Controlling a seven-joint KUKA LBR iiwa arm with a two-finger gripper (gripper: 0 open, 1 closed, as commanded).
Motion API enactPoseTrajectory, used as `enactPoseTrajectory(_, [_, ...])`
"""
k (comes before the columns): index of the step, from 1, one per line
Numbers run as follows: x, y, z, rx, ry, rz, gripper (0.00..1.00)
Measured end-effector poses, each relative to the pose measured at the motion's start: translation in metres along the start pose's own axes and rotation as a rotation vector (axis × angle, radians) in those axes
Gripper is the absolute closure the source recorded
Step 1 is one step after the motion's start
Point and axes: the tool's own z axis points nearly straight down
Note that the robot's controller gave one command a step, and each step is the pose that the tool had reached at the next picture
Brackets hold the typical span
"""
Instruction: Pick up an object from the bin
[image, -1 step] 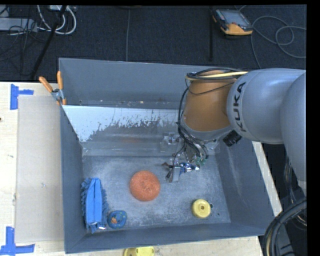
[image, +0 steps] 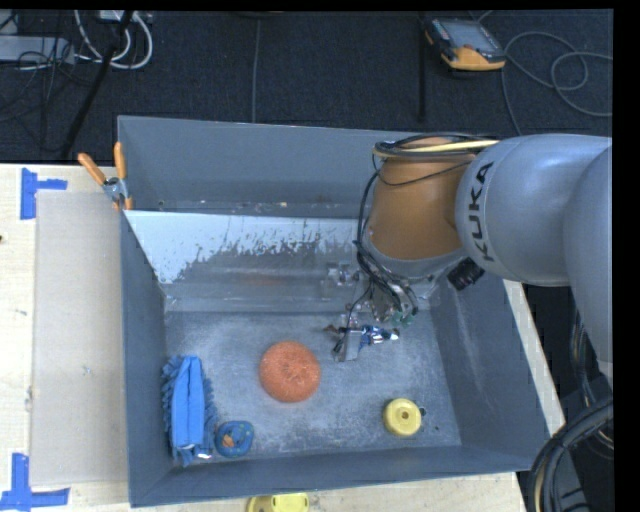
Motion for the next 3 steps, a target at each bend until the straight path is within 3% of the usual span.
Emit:
enactPoseTrajectory(1, [-0.011,-0.063,0.054,0.000,-0.002,-0.100,0.00])
enactPoseTrajectory(2, [-0.008,-0.073,0.015,0.000,-0.001,0.114,0.00])
enactPoseTrajectory(3, [-0.011,-0.064,0.040,0.000,-0.003,-0.066,0.00])
